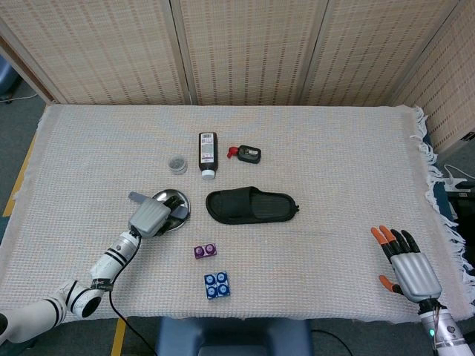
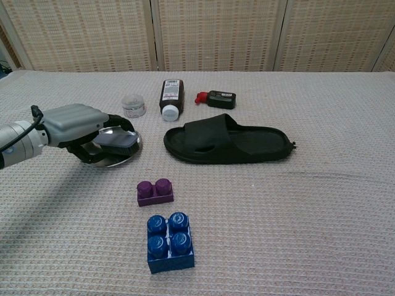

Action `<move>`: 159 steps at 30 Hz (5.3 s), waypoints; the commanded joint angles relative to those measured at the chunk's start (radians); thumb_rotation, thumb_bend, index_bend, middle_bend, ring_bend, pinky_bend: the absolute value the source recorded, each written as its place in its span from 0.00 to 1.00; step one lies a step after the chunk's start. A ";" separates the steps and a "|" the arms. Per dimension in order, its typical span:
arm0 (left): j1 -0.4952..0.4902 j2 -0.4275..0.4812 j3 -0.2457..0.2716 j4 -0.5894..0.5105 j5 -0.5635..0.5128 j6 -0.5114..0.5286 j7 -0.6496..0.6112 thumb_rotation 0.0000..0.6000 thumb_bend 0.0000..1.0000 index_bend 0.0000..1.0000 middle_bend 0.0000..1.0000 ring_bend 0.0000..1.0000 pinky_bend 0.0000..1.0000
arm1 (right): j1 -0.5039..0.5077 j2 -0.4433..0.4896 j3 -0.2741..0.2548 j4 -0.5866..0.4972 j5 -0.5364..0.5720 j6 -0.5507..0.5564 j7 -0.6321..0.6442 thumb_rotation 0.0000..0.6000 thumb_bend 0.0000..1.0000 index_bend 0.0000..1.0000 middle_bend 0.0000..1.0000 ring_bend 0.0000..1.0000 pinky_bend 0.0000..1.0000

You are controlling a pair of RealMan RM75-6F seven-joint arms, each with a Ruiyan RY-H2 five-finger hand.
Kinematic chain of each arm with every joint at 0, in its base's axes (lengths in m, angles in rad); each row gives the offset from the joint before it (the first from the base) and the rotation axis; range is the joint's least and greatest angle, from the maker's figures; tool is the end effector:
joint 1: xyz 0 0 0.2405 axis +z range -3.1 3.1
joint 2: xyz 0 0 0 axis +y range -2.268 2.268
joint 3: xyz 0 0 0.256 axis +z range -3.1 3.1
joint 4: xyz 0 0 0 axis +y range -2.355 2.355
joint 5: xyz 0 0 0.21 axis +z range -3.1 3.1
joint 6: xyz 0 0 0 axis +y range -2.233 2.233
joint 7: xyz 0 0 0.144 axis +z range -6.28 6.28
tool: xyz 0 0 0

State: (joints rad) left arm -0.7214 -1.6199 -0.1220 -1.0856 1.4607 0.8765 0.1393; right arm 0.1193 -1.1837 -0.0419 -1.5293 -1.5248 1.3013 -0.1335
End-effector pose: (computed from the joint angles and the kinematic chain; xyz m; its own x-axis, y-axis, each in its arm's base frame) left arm -0.2035 0.3668 -0.0255 0.6565 0.1713 0.7346 0.7008 -0.4988 -0.5100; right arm -0.3305 -0.1687 0.1087 0.5356 -0.2473 0.8075 -0.8429 -0.0979 0.5291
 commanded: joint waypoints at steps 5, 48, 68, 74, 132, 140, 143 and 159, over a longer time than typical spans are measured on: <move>-0.010 -0.031 0.011 0.067 -0.014 0.002 -0.014 1.00 0.45 0.21 0.21 0.81 0.93 | -0.001 0.005 -0.001 -0.004 -0.001 0.003 0.006 1.00 0.17 0.00 0.00 0.00 0.00; 0.001 -0.008 -0.113 -0.225 -0.228 0.164 0.347 1.00 0.45 0.44 0.52 0.91 1.00 | 0.367 -0.242 0.143 0.201 0.000 -0.377 0.104 1.00 0.52 0.00 0.00 0.00 0.00; -0.085 -0.045 -0.162 -0.363 -0.473 0.147 0.545 1.00 0.45 0.44 0.52 0.91 1.00 | 0.554 -0.378 0.163 0.283 0.158 -0.600 -0.031 1.00 0.70 0.00 0.00 0.00 0.00; -0.139 -0.109 -0.180 -0.339 -0.512 0.166 0.592 1.00 0.45 0.45 0.52 0.91 1.00 | 0.567 -0.371 0.148 0.269 0.193 -0.622 -0.052 1.00 0.70 0.00 0.00 0.00 0.00; -0.270 -0.438 -0.105 0.086 -0.325 0.253 0.760 1.00 0.44 0.46 0.54 0.90 1.00 | 0.602 -0.363 0.080 0.276 0.190 -0.594 0.042 1.00 0.70 0.00 0.00 0.00 0.00; -0.266 -0.452 -0.113 0.171 -0.327 0.239 0.793 1.00 0.44 0.46 0.54 0.90 1.00 | 0.603 -0.361 0.078 0.283 0.182 -0.588 0.060 1.00 0.70 0.00 0.00 0.00 0.00; -0.262 -0.449 -0.117 0.183 -0.327 0.241 0.806 1.00 0.44 0.46 0.54 0.90 1.00 | 0.602 -0.361 0.077 0.284 0.182 -0.587 0.065 1.00 0.70 0.00 0.00 0.00 0.00; -0.131 -0.187 -0.043 -0.219 -0.287 0.331 0.893 1.00 0.44 0.46 0.55 0.90 1.00 | 0.589 -0.306 0.055 0.240 0.117 -0.533 0.096 1.00 0.69 0.00 0.00 0.00 0.00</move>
State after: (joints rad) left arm -0.8890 -1.8681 -0.1894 -1.2329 1.1690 1.1857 1.0059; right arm 0.7105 -1.4984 0.0168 -1.2816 -1.3992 0.7613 -0.0443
